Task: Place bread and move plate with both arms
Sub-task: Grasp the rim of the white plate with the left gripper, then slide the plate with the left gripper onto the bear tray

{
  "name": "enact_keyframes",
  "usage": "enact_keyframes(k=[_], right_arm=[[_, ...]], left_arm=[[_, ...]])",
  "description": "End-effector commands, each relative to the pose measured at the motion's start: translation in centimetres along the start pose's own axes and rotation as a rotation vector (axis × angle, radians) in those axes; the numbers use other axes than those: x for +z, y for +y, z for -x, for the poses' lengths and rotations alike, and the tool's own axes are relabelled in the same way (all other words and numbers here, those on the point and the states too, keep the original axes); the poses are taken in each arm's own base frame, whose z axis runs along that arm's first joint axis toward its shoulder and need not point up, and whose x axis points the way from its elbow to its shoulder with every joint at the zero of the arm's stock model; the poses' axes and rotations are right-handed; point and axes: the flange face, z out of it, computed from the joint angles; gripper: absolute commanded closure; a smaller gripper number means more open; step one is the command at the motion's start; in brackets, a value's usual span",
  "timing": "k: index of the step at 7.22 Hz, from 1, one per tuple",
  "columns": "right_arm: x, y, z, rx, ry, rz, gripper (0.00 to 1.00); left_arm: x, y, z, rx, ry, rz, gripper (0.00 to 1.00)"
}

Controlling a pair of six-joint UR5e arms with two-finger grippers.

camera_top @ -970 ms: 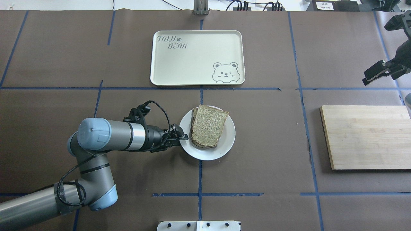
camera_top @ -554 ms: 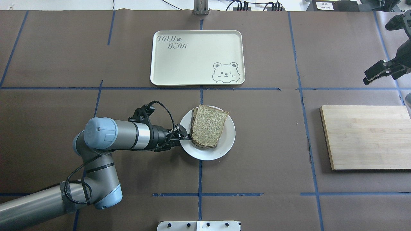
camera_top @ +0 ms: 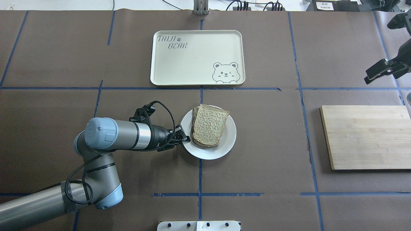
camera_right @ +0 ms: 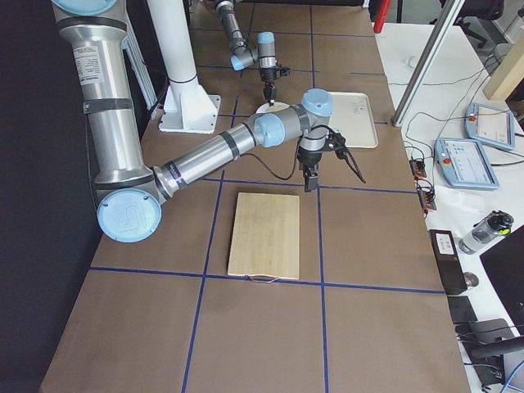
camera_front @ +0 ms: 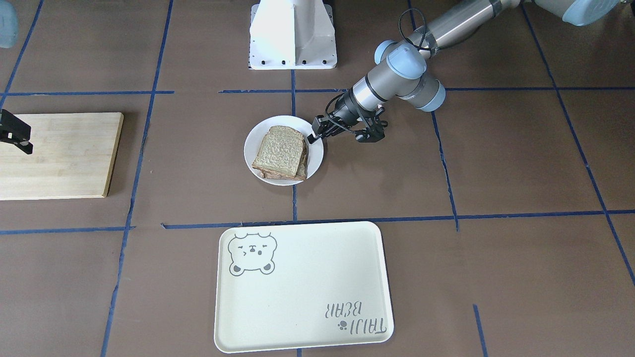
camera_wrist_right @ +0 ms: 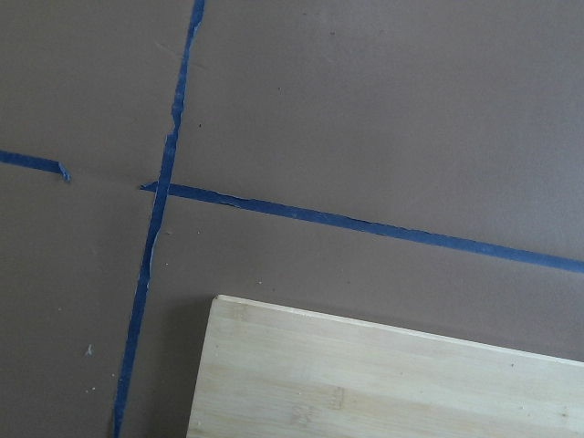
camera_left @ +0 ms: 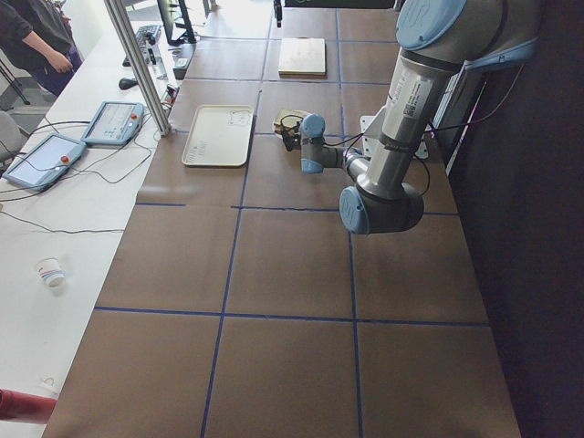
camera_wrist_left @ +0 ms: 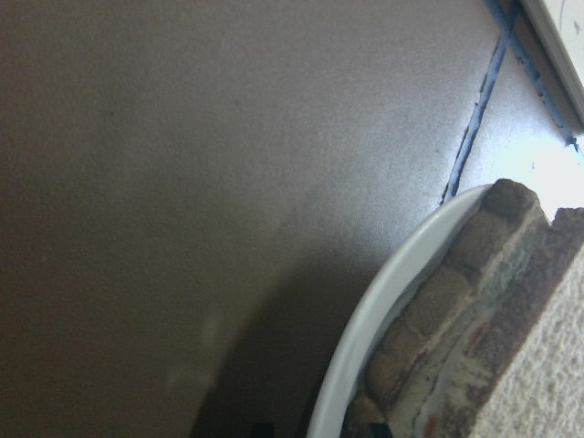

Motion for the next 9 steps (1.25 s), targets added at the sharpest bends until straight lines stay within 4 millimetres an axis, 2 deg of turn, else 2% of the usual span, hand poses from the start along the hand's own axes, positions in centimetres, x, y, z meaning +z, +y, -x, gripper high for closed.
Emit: enact_keyframes(k=[1, 4, 6, 8, 9], right_arm=[[-0.1, 0.0, -0.1, 0.001, -0.004, 0.0, 0.0], [-0.4, 0.4, -1.4, 0.022, -0.004, -0.003, 0.0], [-0.4, 0.4, -1.6, 0.025, -0.003, -0.002, 0.0], [-0.6, 0.5, -1.9, 0.029, 0.0, -0.005, 0.0], [-0.7, 0.4, -2.0, 0.032, -0.001, -0.008, 0.0]], left_arm=[[-1.3, 0.4, -1.6, 0.01, 0.038, 0.007, 1.0], [-3.6, 1.4, -4.1, 0.023, 0.149, 0.035, 1.0], [-4.2, 0.4, -4.9, -0.005, 0.216, -0.024, 1.0], [-4.9, -0.6, -5.6, -0.092, 0.358, -0.097, 1.0], [-4.5, -1.5, -5.7, -0.143, 0.442, -0.137, 1.0]])
